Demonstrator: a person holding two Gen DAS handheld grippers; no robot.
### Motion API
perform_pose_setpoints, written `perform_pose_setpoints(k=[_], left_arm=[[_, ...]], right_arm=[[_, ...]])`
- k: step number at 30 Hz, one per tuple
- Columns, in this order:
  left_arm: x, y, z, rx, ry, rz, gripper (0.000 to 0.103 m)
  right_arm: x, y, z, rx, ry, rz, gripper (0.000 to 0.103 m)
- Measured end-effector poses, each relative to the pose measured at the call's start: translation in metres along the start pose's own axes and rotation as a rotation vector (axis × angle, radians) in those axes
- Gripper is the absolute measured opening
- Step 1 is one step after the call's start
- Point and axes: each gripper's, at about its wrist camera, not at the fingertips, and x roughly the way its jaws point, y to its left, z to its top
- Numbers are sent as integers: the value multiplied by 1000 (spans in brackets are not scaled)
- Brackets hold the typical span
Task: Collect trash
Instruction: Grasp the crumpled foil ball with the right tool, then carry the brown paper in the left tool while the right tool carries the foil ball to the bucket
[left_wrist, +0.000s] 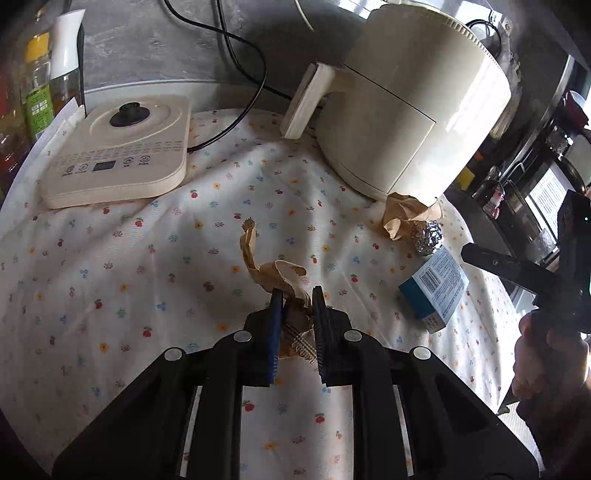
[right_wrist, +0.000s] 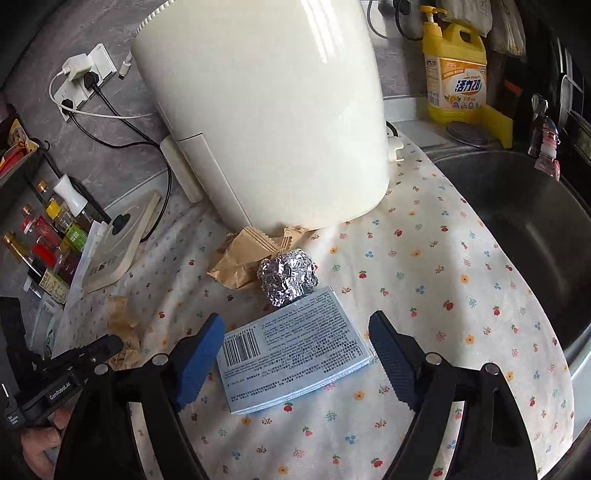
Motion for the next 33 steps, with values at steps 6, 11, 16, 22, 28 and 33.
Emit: perform_pose_setpoints(k=[6, 11, 16, 22, 28, 33], left_arm=[[-26, 41, -5, -110, -65, 49, 16], [-35, 59, -20, -154, -68, 67, 17], [-42, 66, -27, -187, -86, 70, 17], [-48, 50, -32, -169, -94, 60, 17], [-53, 26, -40, -142, -101, 52, 17], [-57, 2, -53, -122, -101, 51, 17]], right_arm=[[33, 12, 17, -52, 30, -18, 78], [56, 6, 24, -46, 94, -72, 42], [43, -3, 25, -31, 62, -90, 34], [19, -16, 21, -28, 28, -111, 34], [-14, -40, 11, -9, -15, -114, 34], [-49, -64, -7, 22, -56, -83, 34]])
